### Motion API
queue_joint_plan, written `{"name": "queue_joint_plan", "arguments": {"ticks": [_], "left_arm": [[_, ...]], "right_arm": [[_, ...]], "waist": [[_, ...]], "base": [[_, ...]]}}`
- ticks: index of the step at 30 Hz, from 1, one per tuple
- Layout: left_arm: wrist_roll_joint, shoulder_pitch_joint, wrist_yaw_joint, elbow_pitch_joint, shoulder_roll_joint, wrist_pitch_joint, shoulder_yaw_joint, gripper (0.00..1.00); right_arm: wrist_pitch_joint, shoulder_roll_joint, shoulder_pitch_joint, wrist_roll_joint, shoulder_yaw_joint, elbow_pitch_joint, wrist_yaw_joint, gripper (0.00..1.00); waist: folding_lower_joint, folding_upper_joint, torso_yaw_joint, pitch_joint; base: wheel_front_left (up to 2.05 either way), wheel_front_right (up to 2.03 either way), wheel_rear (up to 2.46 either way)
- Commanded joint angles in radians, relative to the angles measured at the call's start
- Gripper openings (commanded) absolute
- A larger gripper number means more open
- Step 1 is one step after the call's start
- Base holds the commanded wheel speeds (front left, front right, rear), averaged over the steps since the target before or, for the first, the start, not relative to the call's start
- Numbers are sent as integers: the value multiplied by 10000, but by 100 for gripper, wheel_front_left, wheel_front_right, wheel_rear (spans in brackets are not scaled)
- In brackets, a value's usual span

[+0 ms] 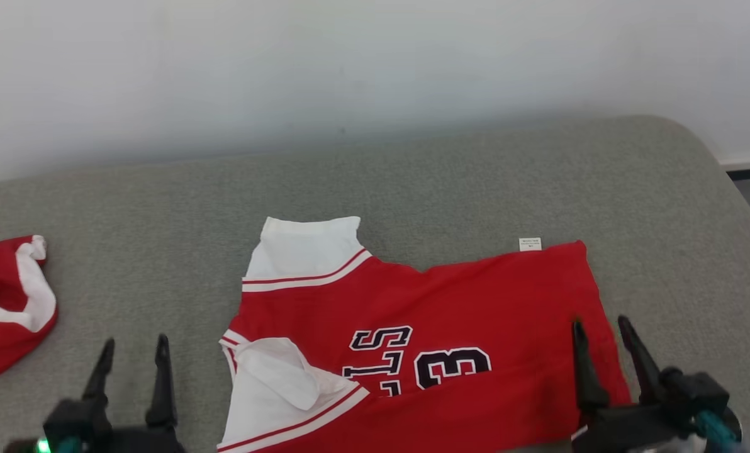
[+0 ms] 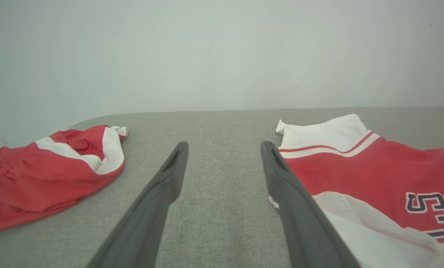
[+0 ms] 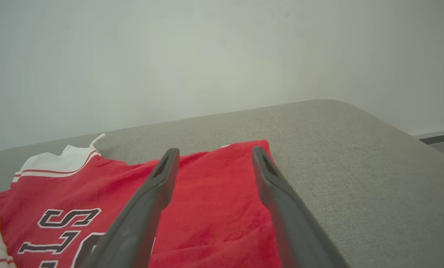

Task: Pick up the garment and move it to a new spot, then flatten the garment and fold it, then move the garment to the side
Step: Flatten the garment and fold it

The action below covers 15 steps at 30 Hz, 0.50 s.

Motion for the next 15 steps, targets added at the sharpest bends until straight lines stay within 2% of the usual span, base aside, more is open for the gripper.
{"name": "queue_joint_plan", "arguments": {"ticks": [1, 5, 10, 11, 12, 15], "left_arm": [[-84, -408, -83, 251, 203, -31, -44, 100], [-591, -1804, -169, 1292, 798, -33, -375, 100], [-2295, -3570, -135, 2445, 2139, 165, -2238, 100], [-2775, -3905, -136, 2570, 2329, 387, -2621, 100], [-2775, -3905, -136, 2570, 2329, 387, -2621, 100], [-4260, -4885, -138, 2736, 3037, 1225, -3731, 100]], "right_arm": [[-11, -147, -347, 42, 42, 158, -25, 100], [-11, -449, -1385, 167, 232, 897, -25, 100], [-10, -761, -2884, 371, 592, 2187, -25, 100], [-10, -787, -3171, 414, 666, 2418, -25, 100], [-10, -787, -3171, 414, 666, 2418, -25, 100], [-10, -893, -3966, 520, 867, 3029, -25, 100]], "waist": [[-1, -1, -389, 374], [-1, -1, -829, 784], [-1, -1, -1335, 1338], [-1, -1, -1418, 1462], [-1, -1, -1418, 1462], [-1, -1, -1607, 1806]], "base": [[0, 0, 0], [0, 0, 0], [0, 0, 0], [0, 0, 0], [0, 0, 0], [0, 0, 0]]}}
